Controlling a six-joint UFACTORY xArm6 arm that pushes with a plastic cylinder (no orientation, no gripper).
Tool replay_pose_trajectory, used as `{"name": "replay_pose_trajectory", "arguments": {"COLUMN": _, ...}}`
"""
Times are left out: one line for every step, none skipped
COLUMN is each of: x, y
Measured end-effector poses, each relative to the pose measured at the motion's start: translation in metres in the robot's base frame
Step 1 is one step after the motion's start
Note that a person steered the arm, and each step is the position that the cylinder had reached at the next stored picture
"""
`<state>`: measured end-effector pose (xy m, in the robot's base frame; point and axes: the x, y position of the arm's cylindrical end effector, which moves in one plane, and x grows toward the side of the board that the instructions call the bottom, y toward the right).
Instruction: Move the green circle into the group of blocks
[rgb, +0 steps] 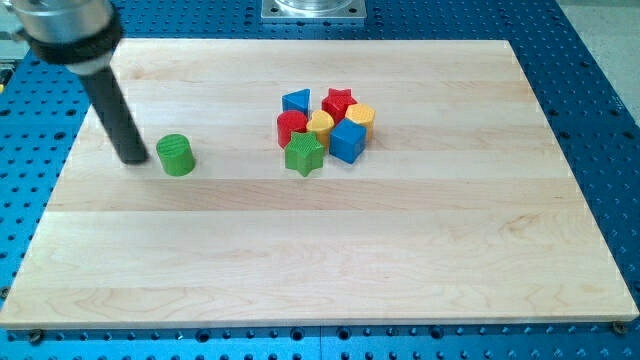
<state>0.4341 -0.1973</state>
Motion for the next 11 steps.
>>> {"name": "replay_pose_trajectory", "arguments": {"x": 0.003, "y": 0.024}}
{"name": "replay_pose_trajectory", "arguments": {"x": 0.022, "y": 0.004}}
{"name": "replay_pose_trajectory", "arguments": {"x": 0.013, "y": 0.039}}
{"name": "replay_pose_trajectory", "arguments": {"x": -0.035, "y": 0.083}}
{"name": "replay_pose_trajectory", "arguments": {"x": -0.053, "y": 0.098}}
{"name": "replay_pose_trajectory", "arguments": {"x": -0.037, "y": 0.082}}
{"name": "replay_pose_trajectory", "arguments": {"x": -0.012, "y": 0.092}}
{"name": "replay_pose_trajectory", "arguments": {"x": -0.035, "y": 0.124}}
{"name": "replay_pose_trajectory", "arguments": {"x": -0.05, "y": 0.122}}
{"name": "replay_pose_trajectory", "arguments": {"x": -0.066, "y": 0.109}}
{"name": "replay_pose_trajectory", "arguments": {"x": -0.082, "y": 0.109}}
